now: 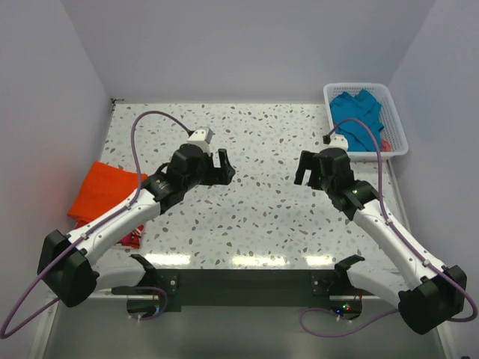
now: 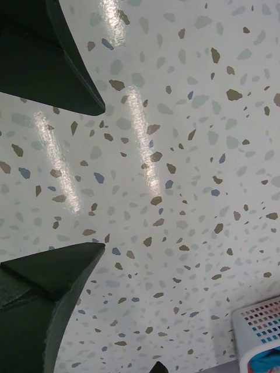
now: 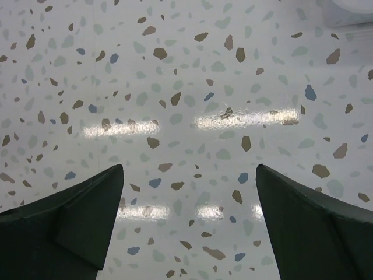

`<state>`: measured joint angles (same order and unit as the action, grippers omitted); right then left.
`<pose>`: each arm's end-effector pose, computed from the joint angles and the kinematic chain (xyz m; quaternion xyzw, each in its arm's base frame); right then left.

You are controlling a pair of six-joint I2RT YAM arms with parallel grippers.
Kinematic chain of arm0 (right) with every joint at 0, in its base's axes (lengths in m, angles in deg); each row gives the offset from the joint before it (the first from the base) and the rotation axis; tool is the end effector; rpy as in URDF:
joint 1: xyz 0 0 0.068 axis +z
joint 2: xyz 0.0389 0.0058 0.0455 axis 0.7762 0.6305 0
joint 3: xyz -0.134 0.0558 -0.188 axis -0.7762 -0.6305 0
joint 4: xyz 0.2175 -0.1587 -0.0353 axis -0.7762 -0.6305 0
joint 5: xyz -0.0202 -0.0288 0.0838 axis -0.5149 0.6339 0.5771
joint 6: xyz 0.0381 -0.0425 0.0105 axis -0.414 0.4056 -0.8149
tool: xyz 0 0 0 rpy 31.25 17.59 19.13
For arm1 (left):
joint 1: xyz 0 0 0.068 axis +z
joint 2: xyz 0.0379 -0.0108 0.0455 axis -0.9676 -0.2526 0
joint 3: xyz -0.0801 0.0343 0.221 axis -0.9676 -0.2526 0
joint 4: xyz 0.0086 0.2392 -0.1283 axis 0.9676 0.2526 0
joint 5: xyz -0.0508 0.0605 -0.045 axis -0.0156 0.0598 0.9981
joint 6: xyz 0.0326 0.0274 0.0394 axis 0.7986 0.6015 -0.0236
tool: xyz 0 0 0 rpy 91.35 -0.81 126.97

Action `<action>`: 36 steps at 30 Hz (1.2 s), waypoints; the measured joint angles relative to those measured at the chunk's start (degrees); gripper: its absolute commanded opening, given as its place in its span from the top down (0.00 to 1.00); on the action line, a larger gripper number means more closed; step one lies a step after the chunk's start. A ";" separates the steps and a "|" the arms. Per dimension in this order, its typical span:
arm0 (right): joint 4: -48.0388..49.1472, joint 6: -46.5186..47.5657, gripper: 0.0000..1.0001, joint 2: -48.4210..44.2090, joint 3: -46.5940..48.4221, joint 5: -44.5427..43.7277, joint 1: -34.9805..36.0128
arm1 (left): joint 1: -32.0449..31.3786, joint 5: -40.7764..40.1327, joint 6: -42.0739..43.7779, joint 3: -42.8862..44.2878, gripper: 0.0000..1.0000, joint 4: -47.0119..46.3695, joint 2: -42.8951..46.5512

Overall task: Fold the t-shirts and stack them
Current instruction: Grab the tshirt from the pile

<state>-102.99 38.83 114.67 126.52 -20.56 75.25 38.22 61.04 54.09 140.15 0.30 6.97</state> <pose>0.2383 0.0946 0.2595 0.0714 0.8826 0.0680 0.4598 0.2441 -0.1790 0.2527 0.0113 0.8634 -0.2434 0.4417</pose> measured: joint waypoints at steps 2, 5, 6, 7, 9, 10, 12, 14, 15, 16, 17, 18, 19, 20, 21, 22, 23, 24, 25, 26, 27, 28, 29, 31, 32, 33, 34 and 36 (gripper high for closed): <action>0.00 0.00 0.01 0.00 0.00 -0.48 0.00 | 0.00 0.31 0.24 0.09 0.05 0.46 0.00; 0.37 -0.04 0.01 0.59 0.07 -0.79 0.00 | 0.00 0.57 1.46 1.05 0.05 2.19 0.00; 0.42 -0.02 0.01 1.44 0.42 -0.98 0.00 | 0.00 0.61 1.70 1.64 0.05 2.86 0.00; 0.61 0.02 0.01 2.95 1.16 -1.38 0.00 | 0.00 0.63 2.16 2.36 0.05 3.54 0.00; 1.03 0.50 0.01 7.65 4.66 -2.10 -0.20 | 0.00 0.87 2.99 4.37 0.04 5.29 0.00; 1.44 0.94 0.01 11.78 7.65 -2.34 -0.66 | 0.00 1.09 3.37 5.42 0.04 6.01 0.00; 1.44 1.73 0.01 21.31 16.55 -3.08 -2.29 | 0.00 1.62 4.09 7.48 0.04 7.26 0.00; 2.32 1.95 0.01 30.60 25.77 -3.50 -5.18 | 0.00 1.95 4.90 9.60 0.04 9.27 -0.02; 2.51 1.79 0.01 35.67 31.30 -3.72 -7.23 | 0.02 2.12 5.35 10.62 0.04 9.94 -0.02; 3.17 1.62 0.01 40.02 36.09 -4.35 -9.25 | 0.02 2.36 5.81 11.58 0.04 10.54 -0.09; 4.04 1.46 0.01 43.58 39.87 -5.11 -11.28 | 0.02 2.75 6.14 12.37 0.04 11.10 -0.17; 3.93 1.01 0.01 46.60 43.01 -6.12 -13.29 | 0.02 3.04 6.43 12.83 0.04 11.37 -0.31; 4.31 0.57 0.01 49.48 46.23 -7.30 -15.19 | 0.07 3.41 6.75 13.18 0.04 11.72 -0.46; 4.76 0.17 0.02 51.69 48.48 -8.15 -16.59 | 0.11 3.80 7.02 13.29 0.04 11.91 -0.68; 5.49 -0.63 0.03 54.14 50.84 -9.25 -18.45 | 0.26 4.15 7.28 13.31 0.04 12.20 -1.01; 5.81 -1.22 0.04 55.56 52.00 -9.84 -19.71 | 0.37 4.70 7.43 13.29 0.04 12.37 -1.40; 6.21 -2.19 0.04 57.02 53.00 -10.80 -21.14 | 0.68 5.57 7.50 13.29 0.04 12.46 -2.03; 6.67 -3.13 0.04 58.16 53.35 -11.56 -22.40 | 0.90 6.21 7.52 13.29 0.04 12.48 -2.62; 7.15 -4.09 0.04 59.01 53.35 -12.57 -23.43 | 1.27 6.97 7.56 13.29 0.04 12.52 -3.34; 7.45 -4.85 0.05 59.65 53.33 -13.18 -24.13 | 1.66 7.82 7.61 13.27 0.04 12.57 -4.09; 8.07 -5.88 0.06 60.24 53.09 -13.97 -24.85 | 2.05 8.52 7.63 13.27 0.04 12.57 -4.85; 8.90 -6.88 0.07 60.72 52.50 -14.34 -25.38 | 2.40 9.16 7.65 13.20 0.04 12.52 -5.46; 9.79 -7.85 0.08 60.87 51.54 -14.75 -25.83 | 2.84 9.90 7.69 13.14 0.04 12.55 -6.12; 10.49 -9.38 0.09 61.00 49.90 -15.37 -26.43 | 3.91 11.50 7.93 13.09 0.04 12.41 -7.43; 11.04 -10.01 0.11 61.33 49.35 -15.56 -26.71 | 4.59 12.57 8.02 12.96 0.05 12.13 -8.02; 11.58 -10.49 0.12 61.86 49.18 -15.69 -26.95 | 5.29 13.53 8.07 12.68 0.05 11.78 -8.44; 12.31 -10.91 0.14 62.66 49.20 -15.74 -27.10 | 5.95 14.34 8.07 12.37 0.05 11.65 -8.79; 13.11 -11.45 0.17 64.26 49.31 -15.67 -27.32 | 7.39 15.67 8.09 11.74 0.05 11.67 -9.55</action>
<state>-89.88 27.38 178.92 175.83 -36.23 47.93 45.61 76.71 62.18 151.89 11.97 -2.58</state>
